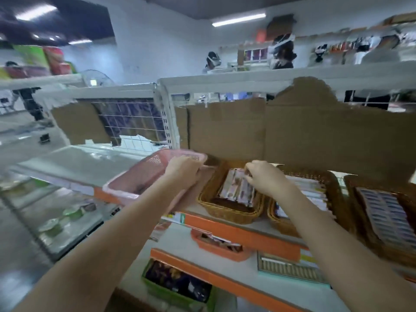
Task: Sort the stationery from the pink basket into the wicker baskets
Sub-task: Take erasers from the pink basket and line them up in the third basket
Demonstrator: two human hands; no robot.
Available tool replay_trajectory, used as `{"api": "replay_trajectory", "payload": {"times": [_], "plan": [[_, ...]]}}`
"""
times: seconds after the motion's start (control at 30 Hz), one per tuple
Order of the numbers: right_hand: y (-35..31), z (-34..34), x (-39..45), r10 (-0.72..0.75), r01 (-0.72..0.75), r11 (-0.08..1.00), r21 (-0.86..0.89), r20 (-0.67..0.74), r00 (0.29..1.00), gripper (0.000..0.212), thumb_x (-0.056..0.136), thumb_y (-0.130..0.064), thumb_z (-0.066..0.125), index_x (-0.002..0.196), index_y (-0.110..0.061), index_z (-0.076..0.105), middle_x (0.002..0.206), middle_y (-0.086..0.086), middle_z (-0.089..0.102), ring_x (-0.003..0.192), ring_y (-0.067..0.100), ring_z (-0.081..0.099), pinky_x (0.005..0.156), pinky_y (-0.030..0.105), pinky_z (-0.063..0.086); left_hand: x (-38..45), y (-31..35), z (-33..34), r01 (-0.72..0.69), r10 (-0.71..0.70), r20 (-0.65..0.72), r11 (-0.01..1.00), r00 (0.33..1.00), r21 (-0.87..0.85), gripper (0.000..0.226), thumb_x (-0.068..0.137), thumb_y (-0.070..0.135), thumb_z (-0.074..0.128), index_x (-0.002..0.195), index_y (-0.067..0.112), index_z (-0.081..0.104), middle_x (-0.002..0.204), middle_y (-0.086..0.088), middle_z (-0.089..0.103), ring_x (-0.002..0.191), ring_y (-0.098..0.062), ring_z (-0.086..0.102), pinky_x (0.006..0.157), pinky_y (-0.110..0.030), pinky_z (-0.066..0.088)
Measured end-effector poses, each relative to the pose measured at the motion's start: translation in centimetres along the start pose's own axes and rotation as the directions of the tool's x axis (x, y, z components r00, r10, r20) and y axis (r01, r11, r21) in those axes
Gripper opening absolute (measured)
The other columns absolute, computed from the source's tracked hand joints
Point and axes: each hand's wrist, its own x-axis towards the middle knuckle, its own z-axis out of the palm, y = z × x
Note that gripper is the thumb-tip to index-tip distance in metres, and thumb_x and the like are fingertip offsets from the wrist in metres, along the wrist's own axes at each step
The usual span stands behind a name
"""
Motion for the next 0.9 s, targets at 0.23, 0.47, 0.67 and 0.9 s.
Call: {"api": "replay_trajectory", "payload": {"times": [0.23, 0.47, 0.67, 0.9], "plan": [[-10.1, 2.8, 7.2, -0.085, 0.086, 0.995, 0.04, -0.031, 0.996, 0.02, 0.095, -0.025, 0.048, 0.108, -0.015, 0.059, 0.105, 0.004, 0.058, 0.095, 0.023, 0.057, 0.074, 0.033, 0.047, -0.8, -10.8, 3.3, 0.096, -0.1, 0.11, 0.995, 0.989, 0.038, 0.028, 0.093, 0.025, 0.042, 0.088, 0.013, 0.066, 0.084, -0.003, 0.063, 0.073, -0.022, 0.057, 0.058, -0.026, 0.039], [-16.3, 6.7, 14.9, -0.144, 0.142, 0.987, 0.073, 0.031, 0.989, 0.021, 0.094, -0.022, 0.048, 0.105, -0.012, 0.063, 0.111, 0.005, 0.061, 0.101, 0.024, 0.058, 0.084, 0.041, 0.051, 0.1, -17.2, 7.4, 0.153, -0.149, 0.147, 0.988, 0.978, -0.015, 0.041, 0.093, 0.023, 0.036, 0.052, 0.019, 0.036, 0.054, 0.006, 0.04, 0.056, -0.019, 0.049, 0.049, -0.024, 0.036], [-19.2, 10.7, 18.3, -0.177, 0.168, 0.981, 0.094, 0.088, 0.98, 0.02, 0.094, -0.02, 0.046, 0.104, -0.013, 0.062, 0.107, 0.004, 0.058, 0.094, 0.022, 0.057, 0.075, 0.035, 0.05, 0.7, -20.4, 11.5, 0.136, -0.122, 0.202, 0.989, 0.972, -0.057, 0.037, 0.093, 0.027, 0.037, 0.057, 0.018, 0.039, 0.06, 0.005, 0.052, 0.051, -0.014, 0.051, 0.044, -0.022, 0.034], [-21.0, 12.9, 17.8, -0.15, 0.145, 0.987, 0.069, 0.07, 0.986, 0.02, 0.096, -0.026, 0.045, 0.103, -0.012, 0.057, 0.106, 0.003, 0.057, 0.098, 0.022, 0.055, 0.079, 0.038, 0.048, 1.7, -22.1, 14.9, -0.006, 0.029, 0.285, 0.997, 0.958, -0.081, 0.033, 0.096, 0.028, 0.038, 0.078, 0.013, 0.062, 0.071, 0.003, 0.055, 0.061, -0.018, 0.052, 0.052, -0.028, 0.04]]}}
